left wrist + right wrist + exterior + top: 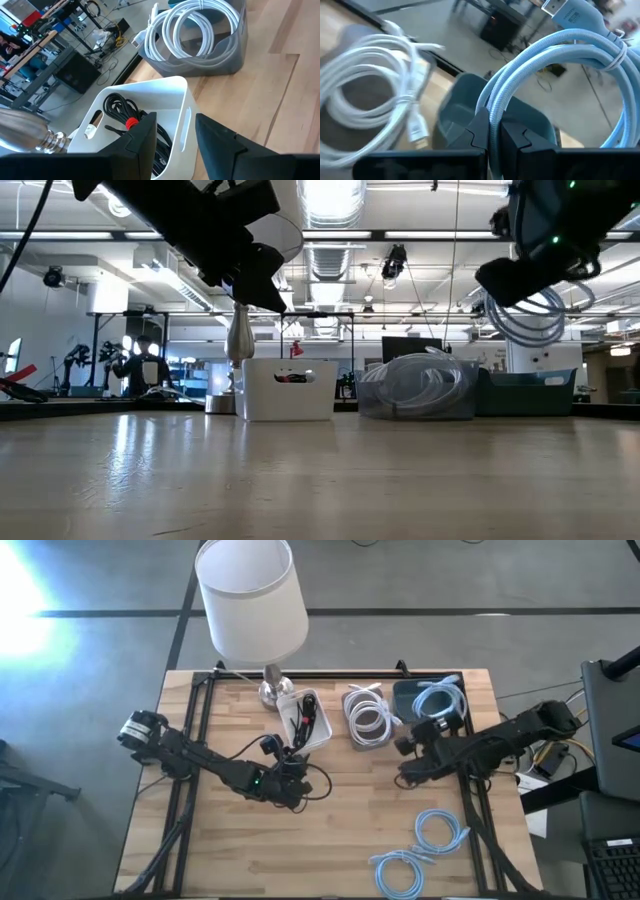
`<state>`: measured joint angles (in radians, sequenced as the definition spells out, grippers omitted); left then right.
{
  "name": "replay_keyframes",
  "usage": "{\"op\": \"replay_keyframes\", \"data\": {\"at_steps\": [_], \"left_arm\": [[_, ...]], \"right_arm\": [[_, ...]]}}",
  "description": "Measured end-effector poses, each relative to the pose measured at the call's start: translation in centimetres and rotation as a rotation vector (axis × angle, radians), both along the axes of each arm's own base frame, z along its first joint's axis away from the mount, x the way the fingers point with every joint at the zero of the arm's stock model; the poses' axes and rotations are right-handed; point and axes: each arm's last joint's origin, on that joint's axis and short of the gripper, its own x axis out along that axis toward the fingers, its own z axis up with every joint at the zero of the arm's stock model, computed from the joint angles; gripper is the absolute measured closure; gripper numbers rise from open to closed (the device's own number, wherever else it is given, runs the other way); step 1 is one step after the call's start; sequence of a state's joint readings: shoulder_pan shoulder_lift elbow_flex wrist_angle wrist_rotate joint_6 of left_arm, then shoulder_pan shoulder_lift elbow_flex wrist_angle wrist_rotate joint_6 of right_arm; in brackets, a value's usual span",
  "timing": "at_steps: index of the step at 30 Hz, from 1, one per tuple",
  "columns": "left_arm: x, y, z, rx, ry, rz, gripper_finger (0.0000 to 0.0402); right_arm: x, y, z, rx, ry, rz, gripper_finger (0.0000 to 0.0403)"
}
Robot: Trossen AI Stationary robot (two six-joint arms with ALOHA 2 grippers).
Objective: Pick & Place USB Port
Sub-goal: Put the top left blue HDMI cable into the green bin
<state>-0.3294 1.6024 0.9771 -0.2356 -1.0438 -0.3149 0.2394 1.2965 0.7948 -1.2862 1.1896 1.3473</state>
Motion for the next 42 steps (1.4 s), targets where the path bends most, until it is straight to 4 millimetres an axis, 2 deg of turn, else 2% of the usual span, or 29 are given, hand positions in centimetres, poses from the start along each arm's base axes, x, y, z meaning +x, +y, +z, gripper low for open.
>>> {"op": "replay_keyframes", "data": {"at_steps": [7, 12, 28, 42], "left_arm": [[0.0, 0.0, 0.0, 0.0, 0.0, 0.0, 0.0262], [0.0, 0.0, 0.0, 0.0, 0.0, 0.0, 0.0262], [0.0, 0.0, 0.0, 0.0, 0.0, 0.0, 0.0262], [0.0, 0.0, 0.0, -0.001, -0.004, 0.0, 0.0262]], "right_arm": [[0.6, -1.3, -2.0, -0.029, -0.052, -0.05, 0.039], [1.8, -2.0, -3.1, -0.038, 0.013, -0.022, 0.039], [2.3, -4.3, -5.0, -0.028, 0.08, -0.138, 0.0389], [2.8, -5.4, -6.5, -0.014, 0.081, -0.197, 0.0353]]}}
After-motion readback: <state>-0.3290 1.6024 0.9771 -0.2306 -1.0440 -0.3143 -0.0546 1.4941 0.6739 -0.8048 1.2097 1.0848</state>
